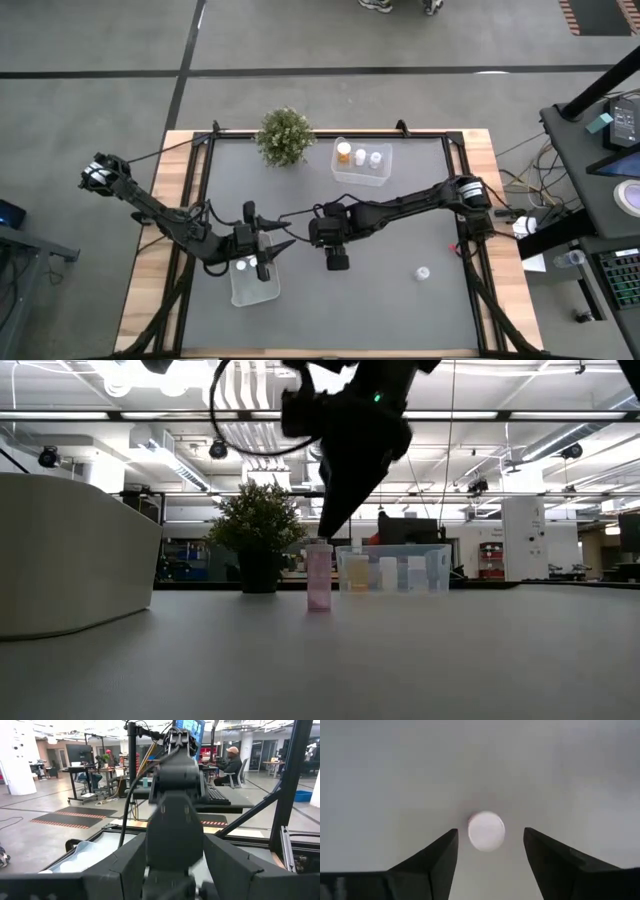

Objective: Pick and place medicine bottles into bin by pill shape (circle, oval)
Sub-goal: Put the pink tablet bottle into the gray bin

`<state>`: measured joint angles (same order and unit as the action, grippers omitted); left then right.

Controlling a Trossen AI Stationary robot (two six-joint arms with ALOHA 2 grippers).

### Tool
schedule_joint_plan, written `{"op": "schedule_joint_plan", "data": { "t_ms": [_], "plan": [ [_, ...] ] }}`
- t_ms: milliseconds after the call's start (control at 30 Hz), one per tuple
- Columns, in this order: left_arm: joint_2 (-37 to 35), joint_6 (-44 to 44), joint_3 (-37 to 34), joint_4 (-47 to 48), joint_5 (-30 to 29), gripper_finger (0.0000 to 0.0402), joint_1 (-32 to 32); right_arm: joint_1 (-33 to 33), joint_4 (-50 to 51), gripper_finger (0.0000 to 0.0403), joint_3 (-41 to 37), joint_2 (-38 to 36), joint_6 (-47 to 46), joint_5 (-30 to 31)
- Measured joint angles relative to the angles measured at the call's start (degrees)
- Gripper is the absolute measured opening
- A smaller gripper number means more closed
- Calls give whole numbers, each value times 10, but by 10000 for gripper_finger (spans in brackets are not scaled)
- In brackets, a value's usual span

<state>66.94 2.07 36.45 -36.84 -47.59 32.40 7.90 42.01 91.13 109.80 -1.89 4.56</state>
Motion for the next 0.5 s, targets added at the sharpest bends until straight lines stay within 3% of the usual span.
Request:
{"op": "schedule_joint_plan", "data": {
  "t_ms": [200,500],
  "plan": [
    [3,-9,0,0,0,180,0,2,7,219,-47,-77,-4,1],
    [4,-51,3,3,0,180,-2,11,-165,219,-247,-267,31,0]
  ]
}}
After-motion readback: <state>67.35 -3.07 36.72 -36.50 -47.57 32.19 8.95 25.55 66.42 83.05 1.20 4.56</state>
